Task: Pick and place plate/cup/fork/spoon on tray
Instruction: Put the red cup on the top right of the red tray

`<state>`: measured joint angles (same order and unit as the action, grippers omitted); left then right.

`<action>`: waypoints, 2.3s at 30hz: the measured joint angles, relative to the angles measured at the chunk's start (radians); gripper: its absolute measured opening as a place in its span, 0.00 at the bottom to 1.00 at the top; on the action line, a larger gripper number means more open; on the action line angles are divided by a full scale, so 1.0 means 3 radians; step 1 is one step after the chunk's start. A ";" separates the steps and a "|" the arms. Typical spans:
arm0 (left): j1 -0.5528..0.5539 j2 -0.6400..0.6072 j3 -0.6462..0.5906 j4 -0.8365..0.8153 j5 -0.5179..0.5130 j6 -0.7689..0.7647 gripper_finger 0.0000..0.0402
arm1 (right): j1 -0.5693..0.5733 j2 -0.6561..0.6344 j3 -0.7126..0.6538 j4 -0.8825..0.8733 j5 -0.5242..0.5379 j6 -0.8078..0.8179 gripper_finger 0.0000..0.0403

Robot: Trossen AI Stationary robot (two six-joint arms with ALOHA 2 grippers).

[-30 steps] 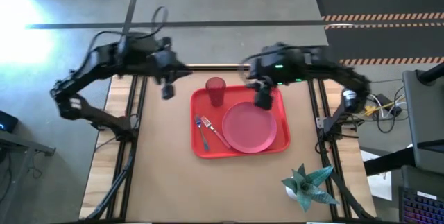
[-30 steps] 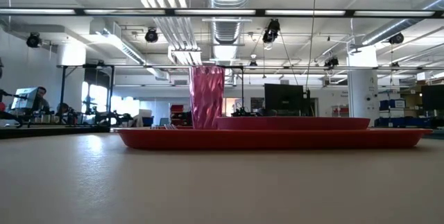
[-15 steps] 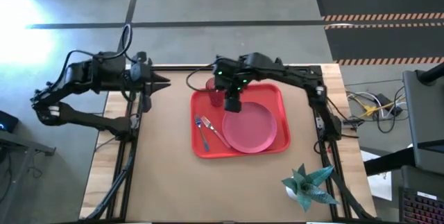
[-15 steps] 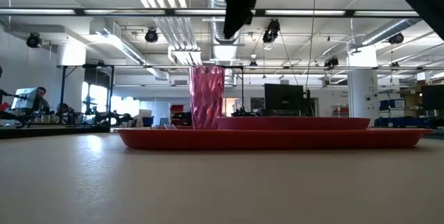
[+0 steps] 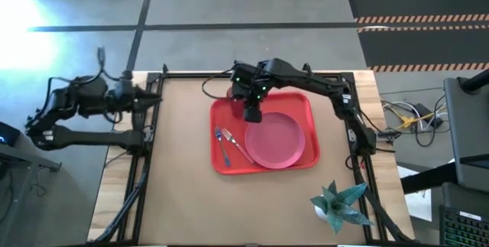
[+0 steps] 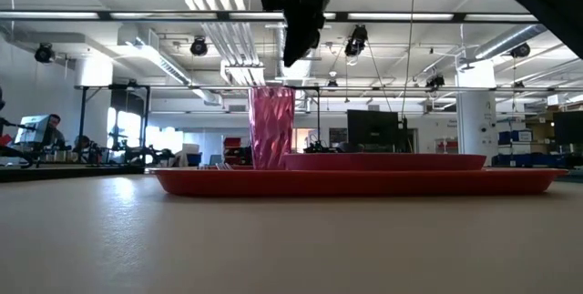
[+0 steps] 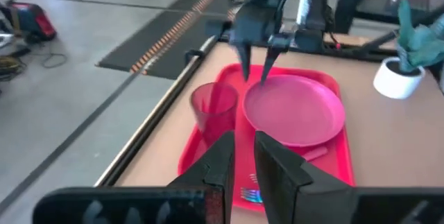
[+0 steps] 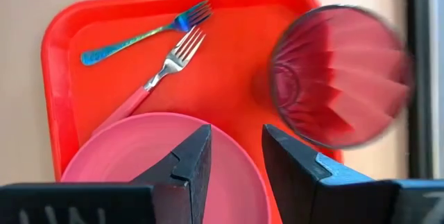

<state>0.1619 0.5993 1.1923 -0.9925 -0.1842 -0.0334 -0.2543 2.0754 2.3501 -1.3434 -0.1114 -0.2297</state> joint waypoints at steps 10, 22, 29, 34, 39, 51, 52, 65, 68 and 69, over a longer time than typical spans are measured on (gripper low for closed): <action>0.0000 -0.0634 -0.0769 0.0475 -0.0042 -0.0163 0.09 | -0.0156 -0.0147 0.0004 -0.0013 0.0022 -0.0108 0.29; 0.0000 -0.0817 -0.1081 0.0615 -0.0039 -0.0314 0.09 | -0.0372 -0.0125 0.0004 0.0046 -0.0415 -0.0112 0.29; 0.0000 -0.0867 -0.1134 0.0693 -0.0038 -0.0388 0.09 | -0.0383 0.0009 0.0004 0.0136 -0.0800 -0.0113 0.29; 0.0000 -0.0875 -0.1134 0.0692 -0.0028 -0.0392 0.09 | -0.0383 0.0191 0.0001 0.0132 -0.0911 -0.0168 0.29; 0.0000 -0.0875 -0.1134 0.0692 -0.0026 -0.0392 0.09 | -0.0383 0.0253 0.0001 0.0135 -0.0921 -0.0234 0.29; 0.0000 -0.0875 -0.1161 0.0688 -0.0024 -0.0392 0.09 | -0.0404 0.0253 0.0001 0.0149 -0.0914 -0.0331 0.29; 0.0000 -0.0875 -0.1162 0.0689 -0.0024 -0.0392 0.09 | -0.0412 0.0254 0.0001 0.0149 -0.0915 -0.0342 0.29; 0.0001 -0.0875 -0.1162 0.0689 -0.0024 -0.0392 0.09 | -0.0441 0.0123 0.0020 0.0159 -0.0902 -0.0389 0.29; 0.0000 -0.0875 -0.1162 0.0690 -0.0024 -0.0391 0.09 | -0.0442 0.0077 0.0022 0.0157 -0.0904 -0.0371 0.29; 0.0001 -0.0875 -0.1162 0.0691 -0.0024 -0.0391 0.09 | -0.0442 0.0071 0.0022 0.0156 -0.0903 -0.0372 0.29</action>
<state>0.1623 0.3367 0.8436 -0.7853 -0.1914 -0.1508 -0.3870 2.0966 2.3566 -1.2967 -0.3824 -0.3412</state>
